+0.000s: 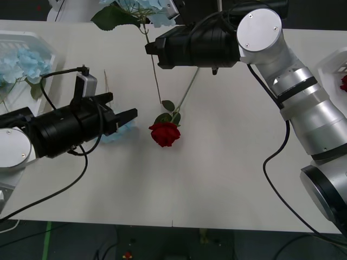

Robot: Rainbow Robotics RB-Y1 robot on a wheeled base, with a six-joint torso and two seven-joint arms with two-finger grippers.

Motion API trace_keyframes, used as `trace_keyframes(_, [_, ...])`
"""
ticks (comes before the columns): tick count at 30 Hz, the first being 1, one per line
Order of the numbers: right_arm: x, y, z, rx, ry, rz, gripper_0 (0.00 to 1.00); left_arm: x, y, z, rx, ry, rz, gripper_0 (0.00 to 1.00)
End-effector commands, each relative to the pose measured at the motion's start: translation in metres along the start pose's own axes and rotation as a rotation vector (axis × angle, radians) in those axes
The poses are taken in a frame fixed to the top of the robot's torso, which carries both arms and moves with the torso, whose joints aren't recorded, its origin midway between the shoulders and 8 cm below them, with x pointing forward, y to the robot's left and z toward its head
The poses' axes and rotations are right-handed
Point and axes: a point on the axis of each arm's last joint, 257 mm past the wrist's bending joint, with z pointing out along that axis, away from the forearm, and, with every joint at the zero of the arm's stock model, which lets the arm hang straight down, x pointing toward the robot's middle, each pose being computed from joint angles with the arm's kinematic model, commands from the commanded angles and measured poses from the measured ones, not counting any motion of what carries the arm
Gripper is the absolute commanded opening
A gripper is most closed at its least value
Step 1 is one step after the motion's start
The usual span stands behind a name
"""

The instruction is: Put the red flowers into the right box and the blue flowers into the left box

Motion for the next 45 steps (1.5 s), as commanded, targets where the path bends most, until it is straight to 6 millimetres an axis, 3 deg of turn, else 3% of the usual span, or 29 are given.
trace_keyframes(1, [-0.037, 0.039, 0.013, -0.061, -0.049, -0.091, 0.0, -0.016, -0.043, 0.021, 0.032, -0.106, 0.067, 1.0])
trace_keyframes(6, [-0.035, 0.041, 0.014, -0.066, -0.044, -0.091, 0.0, -0.03, -0.069, 0.044, 0.033, -0.169, 0.058, 1.0])
trace_keyframes(10, [-0.034, 0.043, 0.016, -0.069, -0.046, -0.089, 0.0, -0.039, -0.073, 0.054, 0.025, -0.181, 0.098, 1.0])
trace_keyframes(24, [-0.034, 0.048, 0.019, -0.08, -0.049, -0.083, 0.0, -0.054, -0.049, 0.101, -0.02, -0.201, 0.061, 1.0])
trace_keyframes(28, [-0.033, 0.049, 0.019, -0.081, -0.047, -0.082, 0.0, -0.058, -0.044, 0.109, -0.031, -0.206, 0.054, 0.67])
trace_keyframes(29, [-0.035, 0.048, 0.019, -0.081, -0.049, -0.083, 0.0, -0.057, -0.044, 0.11, -0.032, -0.205, 0.048, 0.41])
trace_keyframes(30, [-0.034, 0.049, 0.019, -0.082, -0.048, -0.081, 0.0, -0.057, -0.044, 0.111, -0.033, -0.206, 0.046, 0.26])
trace_keyframes(31, [-0.034, 0.049, 0.019, -0.082, -0.048, -0.081, 0.0, -0.056, -0.044, 0.111, -0.033, -0.205, 0.044, 0.0])
trace_keyframes(45, [-0.033, 0.049, 0.02, -0.083, -0.047, -0.079, 0.0, -0.058, -0.039, 0.109, -0.042, -0.209, 0.032, 0.0])
